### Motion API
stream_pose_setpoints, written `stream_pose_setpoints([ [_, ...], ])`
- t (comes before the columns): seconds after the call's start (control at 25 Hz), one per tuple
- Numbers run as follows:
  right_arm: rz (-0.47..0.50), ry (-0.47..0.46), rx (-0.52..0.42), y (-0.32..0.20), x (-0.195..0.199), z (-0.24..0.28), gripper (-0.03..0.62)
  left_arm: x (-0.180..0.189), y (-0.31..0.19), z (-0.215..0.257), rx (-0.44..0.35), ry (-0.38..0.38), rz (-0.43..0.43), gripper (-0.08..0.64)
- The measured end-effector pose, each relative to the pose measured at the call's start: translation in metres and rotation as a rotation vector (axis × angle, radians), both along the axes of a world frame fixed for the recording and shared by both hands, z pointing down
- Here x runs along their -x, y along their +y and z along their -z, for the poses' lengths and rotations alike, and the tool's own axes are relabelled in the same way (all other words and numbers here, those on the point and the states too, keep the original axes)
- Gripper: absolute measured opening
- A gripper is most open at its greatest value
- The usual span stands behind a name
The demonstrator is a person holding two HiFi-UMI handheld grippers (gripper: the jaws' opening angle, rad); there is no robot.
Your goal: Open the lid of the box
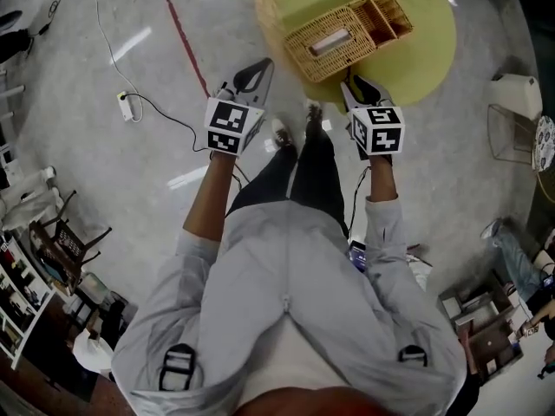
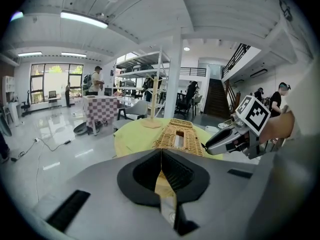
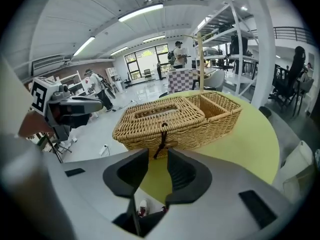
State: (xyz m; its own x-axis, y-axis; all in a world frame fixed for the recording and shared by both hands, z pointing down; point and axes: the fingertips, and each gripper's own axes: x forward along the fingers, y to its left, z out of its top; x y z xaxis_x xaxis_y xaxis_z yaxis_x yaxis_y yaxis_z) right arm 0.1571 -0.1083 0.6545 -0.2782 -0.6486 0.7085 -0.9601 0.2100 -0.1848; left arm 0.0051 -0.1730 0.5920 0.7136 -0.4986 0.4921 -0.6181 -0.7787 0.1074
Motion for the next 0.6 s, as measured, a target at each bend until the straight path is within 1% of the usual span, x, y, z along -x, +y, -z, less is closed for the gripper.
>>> stream_pose_setpoints([
  [0.12,-0.013,-0.002,0.003,-0.005,0.001,-0.006,0.135,0.001,0.003,-0.006,0.012,-0.005,0.002,0.029],
  [0.24,-0.021,0.028,0.0,-0.009,0.0,-0.01,0.075,0.005,0.004,-0.012,0.022,-0.015,0.009,0.029],
  [0.36,-0.035,0.03,0.0,-0.01,-0.001,-0.014,0.044,0.01,0.005,-0.015,0.019,-0.035,0.017,0.029],
  [0.6,-0.045,0.024,0.003,-0.008,0.0,-0.01,0.028,0.018,0.008,-0.015,0.02,-0.036,0.028,0.029],
])
